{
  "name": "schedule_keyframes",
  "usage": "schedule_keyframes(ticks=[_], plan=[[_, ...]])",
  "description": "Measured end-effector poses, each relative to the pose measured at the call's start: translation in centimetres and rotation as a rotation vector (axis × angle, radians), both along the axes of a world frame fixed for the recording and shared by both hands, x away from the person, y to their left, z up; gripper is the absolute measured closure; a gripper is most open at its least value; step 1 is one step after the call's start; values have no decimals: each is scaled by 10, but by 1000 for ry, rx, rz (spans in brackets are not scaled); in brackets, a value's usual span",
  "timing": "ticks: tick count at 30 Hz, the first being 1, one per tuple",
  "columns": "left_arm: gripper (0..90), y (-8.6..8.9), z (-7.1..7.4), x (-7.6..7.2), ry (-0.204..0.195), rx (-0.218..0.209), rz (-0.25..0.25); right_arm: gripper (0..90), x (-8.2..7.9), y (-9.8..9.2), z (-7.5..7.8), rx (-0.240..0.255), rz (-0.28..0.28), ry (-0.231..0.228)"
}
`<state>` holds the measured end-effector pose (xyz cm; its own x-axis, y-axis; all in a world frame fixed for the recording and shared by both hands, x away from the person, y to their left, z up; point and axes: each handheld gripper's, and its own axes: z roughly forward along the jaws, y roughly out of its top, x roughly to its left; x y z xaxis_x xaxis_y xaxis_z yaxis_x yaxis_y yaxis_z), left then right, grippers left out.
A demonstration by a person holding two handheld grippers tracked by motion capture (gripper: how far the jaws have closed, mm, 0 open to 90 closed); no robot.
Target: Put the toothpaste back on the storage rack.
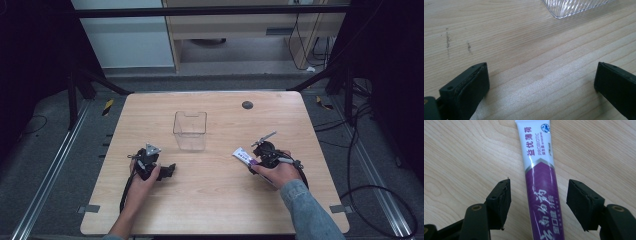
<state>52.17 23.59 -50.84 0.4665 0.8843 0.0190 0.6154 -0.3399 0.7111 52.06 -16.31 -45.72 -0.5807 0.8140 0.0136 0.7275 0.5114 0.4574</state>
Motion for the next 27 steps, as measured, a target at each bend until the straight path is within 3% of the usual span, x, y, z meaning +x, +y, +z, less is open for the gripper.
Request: schedule_keyframes(ticks=[11,27], plan=[[0,0,0,1,-1,-2,1,454,19,7,-10,-12,5,37],[0,0,0,1,0,-2,0,482,27,17,-12,-37,13,66]])
